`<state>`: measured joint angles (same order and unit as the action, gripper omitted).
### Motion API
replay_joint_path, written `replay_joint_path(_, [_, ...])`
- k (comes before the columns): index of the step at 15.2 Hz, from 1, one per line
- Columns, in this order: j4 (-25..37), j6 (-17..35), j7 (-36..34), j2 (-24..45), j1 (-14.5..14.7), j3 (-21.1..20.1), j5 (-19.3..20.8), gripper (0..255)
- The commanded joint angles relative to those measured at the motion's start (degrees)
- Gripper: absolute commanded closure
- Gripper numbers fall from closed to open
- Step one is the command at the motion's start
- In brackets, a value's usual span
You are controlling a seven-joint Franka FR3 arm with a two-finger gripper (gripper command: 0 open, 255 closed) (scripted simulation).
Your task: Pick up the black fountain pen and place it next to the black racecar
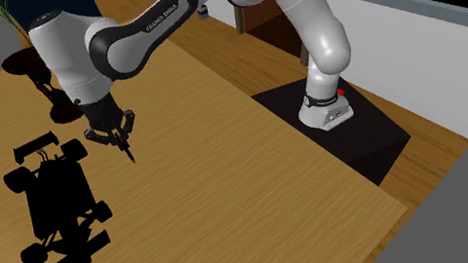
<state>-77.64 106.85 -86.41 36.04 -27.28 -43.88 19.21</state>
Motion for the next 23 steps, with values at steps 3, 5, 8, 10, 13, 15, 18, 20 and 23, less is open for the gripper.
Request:
replay_joint_path(3, [-2.35, 2.78, -0.28, 0.62, -0.28, 0.35, 0.51, 255])
replay_joint_path(5, [-3.35, 4.07, -0.42, 1.01, -0.35, 0.56, 0.81, 255])
replay_joint_path(8, [-4.72, 5.96, -0.63, 1.68, -0.39, 0.93, 1.30, 255])
replay_joint_path(10, [-5.54, 7.18, -0.79, 2.18, -0.37, 1.20, 1.66, 255])
replay_joint_path(13, [-6.64, 8.96, -1.03, 3.00, -0.29, 1.65, 2.23, 255])
replay_joint_path(15, [-7.29, 10.11, -1.20, 3.59, -0.21, 1.97, 2.64, 255])
replay_joint_path(18, [-7.29, 10.11, -1.20, 3.59, -0.21, 1.97, 2.64, 255])
replay_joint_path(20, [-7.29, 10.11, -1.20, 3.59, -0.21, 1.97, 2.64, 255])
replay_joint_path(23, [-7.29, 10.11, -1.20, 3.59, -0.21, 1.97, 2.63, 255])
